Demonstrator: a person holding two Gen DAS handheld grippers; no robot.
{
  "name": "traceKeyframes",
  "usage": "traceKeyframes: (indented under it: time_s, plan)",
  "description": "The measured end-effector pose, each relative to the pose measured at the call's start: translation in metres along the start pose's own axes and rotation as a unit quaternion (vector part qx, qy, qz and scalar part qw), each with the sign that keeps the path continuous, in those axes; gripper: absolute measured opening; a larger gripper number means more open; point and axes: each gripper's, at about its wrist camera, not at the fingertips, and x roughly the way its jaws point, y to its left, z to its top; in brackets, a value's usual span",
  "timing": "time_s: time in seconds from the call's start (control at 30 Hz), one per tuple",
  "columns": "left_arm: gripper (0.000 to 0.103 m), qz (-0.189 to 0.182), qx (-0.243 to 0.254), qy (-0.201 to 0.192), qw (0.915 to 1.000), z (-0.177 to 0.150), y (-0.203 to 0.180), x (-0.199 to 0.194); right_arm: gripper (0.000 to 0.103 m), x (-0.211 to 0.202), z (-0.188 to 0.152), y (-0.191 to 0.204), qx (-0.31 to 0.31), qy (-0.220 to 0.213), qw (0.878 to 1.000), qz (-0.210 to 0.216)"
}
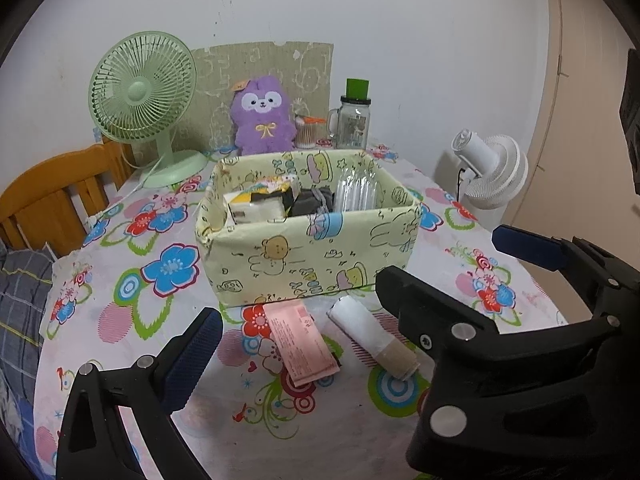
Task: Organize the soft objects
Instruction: 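Move both tools down past the box toward the pink packet and beige roll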
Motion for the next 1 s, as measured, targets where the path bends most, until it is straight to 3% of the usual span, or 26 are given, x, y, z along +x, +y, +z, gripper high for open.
traceKeyframes:
  time_s: [1.0]
  plan:
    - [0.102, 0.001, -0.021, 0.089, 0.9958, -0.041, 0.017, 0.067, 0.092, 0.080, -0.043, -0.005, 0.005, 0.092, 0.996, -0.015]
